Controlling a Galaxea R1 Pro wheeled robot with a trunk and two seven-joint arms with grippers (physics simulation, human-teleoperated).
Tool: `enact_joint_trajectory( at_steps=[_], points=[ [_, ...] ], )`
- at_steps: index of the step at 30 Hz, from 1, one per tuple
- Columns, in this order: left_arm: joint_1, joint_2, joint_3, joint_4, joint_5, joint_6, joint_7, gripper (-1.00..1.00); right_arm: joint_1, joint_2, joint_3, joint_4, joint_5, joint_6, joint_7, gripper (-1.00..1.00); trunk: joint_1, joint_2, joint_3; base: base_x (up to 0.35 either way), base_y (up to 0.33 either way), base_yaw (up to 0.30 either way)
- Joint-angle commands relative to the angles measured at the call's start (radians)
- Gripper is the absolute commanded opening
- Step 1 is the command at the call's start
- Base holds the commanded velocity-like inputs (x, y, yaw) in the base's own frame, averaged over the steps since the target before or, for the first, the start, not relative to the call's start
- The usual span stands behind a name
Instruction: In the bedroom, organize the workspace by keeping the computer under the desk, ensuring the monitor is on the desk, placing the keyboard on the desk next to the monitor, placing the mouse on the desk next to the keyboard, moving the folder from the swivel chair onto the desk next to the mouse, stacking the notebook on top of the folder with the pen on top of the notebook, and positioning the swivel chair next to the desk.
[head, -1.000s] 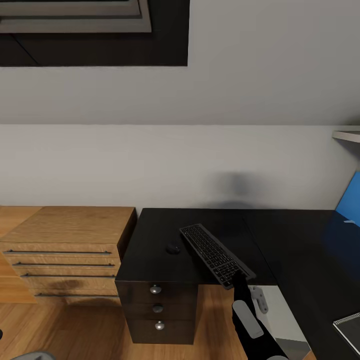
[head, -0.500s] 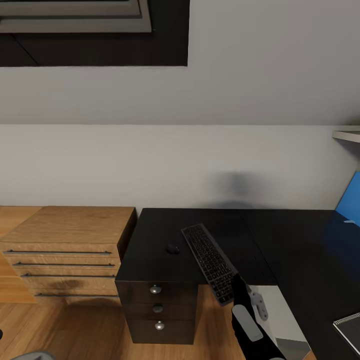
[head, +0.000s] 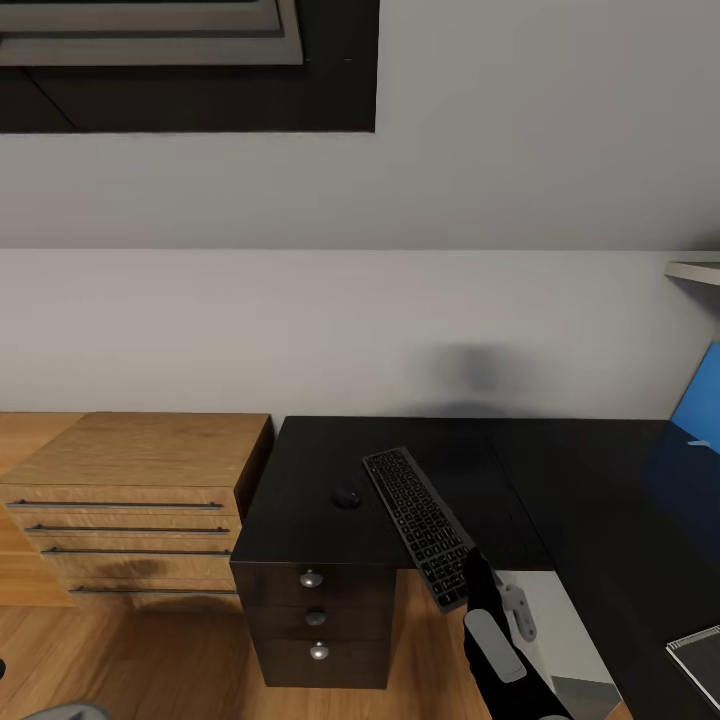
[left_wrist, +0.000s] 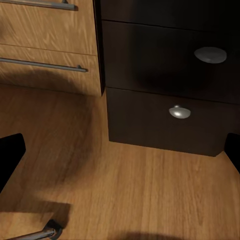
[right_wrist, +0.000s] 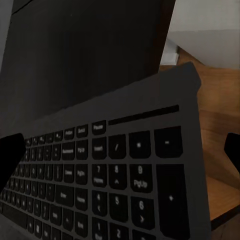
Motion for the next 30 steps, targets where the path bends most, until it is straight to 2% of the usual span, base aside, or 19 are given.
enact_joint_trajectory(
  at_steps=[1,21,30],
  points=[
    [-0.001,0.000,-0.008,0.001,0.005,-0.003,0.006,1.00,-0.001,0.000,-0.001,-0.001,-0.006,-0.003,-0.001,1.00,0.000,-0.001,-0.001,0.000,0.000,0.000],
    [-0.001,0.000,-0.008,0.001,0.005,-0.006,0.006,1.00,-0.001,-0.004,-0.007,0.052,-0.008,-0.003,-0.001,1.00,0.000,-0.001,-0.001,-0.003,0.000,0.000],
    [-0.001,0.000,-0.008,0.001,0.005,-0.006,0.006,1.00,-0.001,-0.004,-0.007,0.056,-0.008,-0.003,-0.001,1.00,0.000,-0.001,-0.001,-0.179,0.000,0.000]
  ],
)
